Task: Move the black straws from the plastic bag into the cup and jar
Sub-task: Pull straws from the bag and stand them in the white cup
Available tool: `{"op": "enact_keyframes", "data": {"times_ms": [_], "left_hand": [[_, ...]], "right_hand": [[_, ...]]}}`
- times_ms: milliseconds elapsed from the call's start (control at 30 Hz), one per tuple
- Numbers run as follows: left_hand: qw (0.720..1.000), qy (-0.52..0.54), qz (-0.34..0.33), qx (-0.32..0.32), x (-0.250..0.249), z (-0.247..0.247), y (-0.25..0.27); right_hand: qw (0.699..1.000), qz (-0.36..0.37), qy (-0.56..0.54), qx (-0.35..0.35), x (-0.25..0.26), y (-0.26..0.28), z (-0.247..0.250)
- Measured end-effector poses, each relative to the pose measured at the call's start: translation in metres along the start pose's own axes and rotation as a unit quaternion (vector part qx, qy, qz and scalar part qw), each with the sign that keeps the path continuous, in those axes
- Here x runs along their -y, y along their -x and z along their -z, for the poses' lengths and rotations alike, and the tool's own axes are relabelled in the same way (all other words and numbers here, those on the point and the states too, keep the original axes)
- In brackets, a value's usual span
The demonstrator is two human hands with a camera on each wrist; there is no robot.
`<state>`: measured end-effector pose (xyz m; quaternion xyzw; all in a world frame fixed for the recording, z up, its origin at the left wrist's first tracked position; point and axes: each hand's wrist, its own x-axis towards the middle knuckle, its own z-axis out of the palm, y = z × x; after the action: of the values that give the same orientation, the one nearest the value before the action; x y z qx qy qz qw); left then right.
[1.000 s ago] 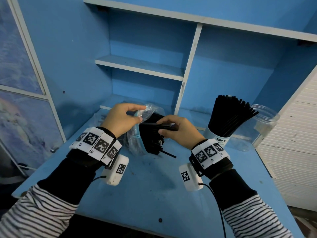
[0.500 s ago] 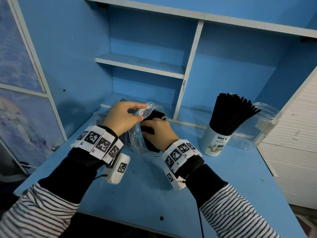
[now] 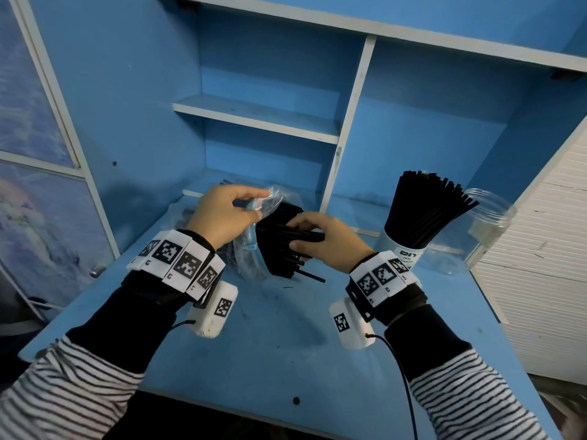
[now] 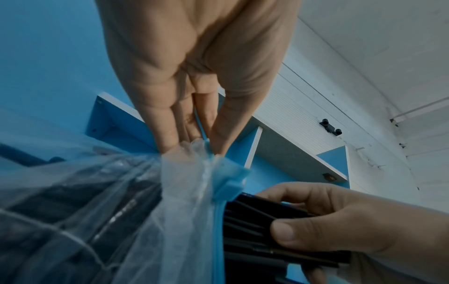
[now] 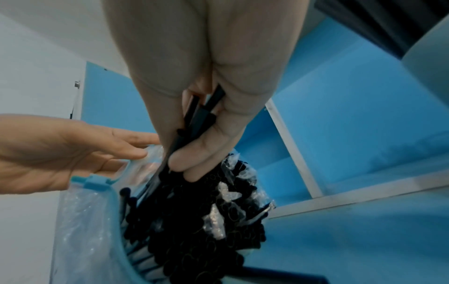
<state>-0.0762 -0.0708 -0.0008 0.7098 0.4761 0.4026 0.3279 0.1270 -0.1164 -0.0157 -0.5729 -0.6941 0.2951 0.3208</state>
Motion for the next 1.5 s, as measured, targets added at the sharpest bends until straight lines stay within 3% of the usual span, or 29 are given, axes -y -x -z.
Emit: {"op": "enact_keyframes", "data": {"times_ms": [100,300,500,767,1200,1367,1433,1500], "left_hand": [[1.000,0.002,-0.001,0.005,-0.001,-0.003,0.000],[1.000,-0.001,-0.006,0.002,-0.001,0.001,0.000],[1.000,-0.006,-0.004,-0.004,-0.001,0.001,0.000],[1.000,-0.009,0.000,-0.004,-0.002,0.001,-0.001],[0.999,-0.033,-0.008,-0.017,-0.002,0.000,0.001],[0.988,-0.091,-0.104,-0.066,-0.015,-0.012,0.008],[0.981,-0.102,-0.161,-0.025,-0.030,-0.021,0.014],[0.972,-0.127,-0.186,0.062,-0.042,-0.034,0.018]], "right_hand": [[0.999,0.014,0.031,0.027,0.000,-0.003,-0.010],[0.999,0.031,-0.011,-0.031,0.012,-0.011,-0.023],[0.999,0.034,0.028,0.006,0.015,-0.010,-0.022],[0.997,0.065,0.010,-0.051,0.011,-0.009,-0.030],[0.997,0.026,-0.029,-0.068,-0.005,0.013,0.022],[0.997,0.024,-0.027,-0.065,-0.003,0.034,0.045],[0.997,0.028,-0.024,-0.062,0.001,0.042,0.054],[0.998,0.038,-0.001,-0.059,0.004,0.047,0.063]]}}
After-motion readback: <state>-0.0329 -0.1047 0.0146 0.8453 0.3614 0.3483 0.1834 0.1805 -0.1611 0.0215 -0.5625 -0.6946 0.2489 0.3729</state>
